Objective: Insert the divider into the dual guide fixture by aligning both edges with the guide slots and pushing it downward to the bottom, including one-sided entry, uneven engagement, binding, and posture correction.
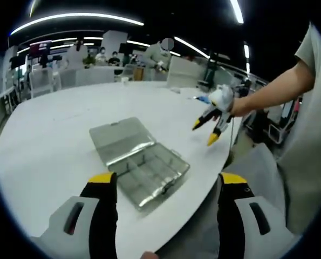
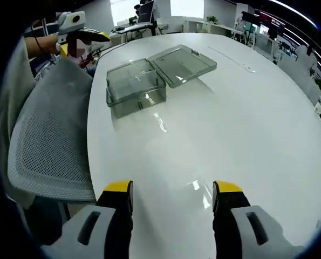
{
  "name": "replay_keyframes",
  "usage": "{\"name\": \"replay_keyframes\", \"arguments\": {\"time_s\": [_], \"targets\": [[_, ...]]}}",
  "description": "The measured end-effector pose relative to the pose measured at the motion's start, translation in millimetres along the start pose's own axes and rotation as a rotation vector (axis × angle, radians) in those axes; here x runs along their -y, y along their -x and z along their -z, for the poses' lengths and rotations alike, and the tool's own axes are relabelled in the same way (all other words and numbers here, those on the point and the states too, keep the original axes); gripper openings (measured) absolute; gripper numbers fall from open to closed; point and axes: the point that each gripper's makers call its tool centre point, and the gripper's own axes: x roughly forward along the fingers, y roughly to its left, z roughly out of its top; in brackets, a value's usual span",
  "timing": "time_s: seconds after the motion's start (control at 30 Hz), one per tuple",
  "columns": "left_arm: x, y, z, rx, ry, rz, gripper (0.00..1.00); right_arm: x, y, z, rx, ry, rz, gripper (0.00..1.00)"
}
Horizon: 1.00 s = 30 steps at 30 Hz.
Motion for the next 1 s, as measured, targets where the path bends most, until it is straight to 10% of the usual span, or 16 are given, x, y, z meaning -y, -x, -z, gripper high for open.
{"name": "replay_keyframes", "arguments": {"time_s": [1.0], "targets": [[-5.3, -1, 4.2, -0.026, 0.014, -0.024, 0.73, 18, -16, 20.2, -0.131, 0.117, -0.063, 0.45]]}}
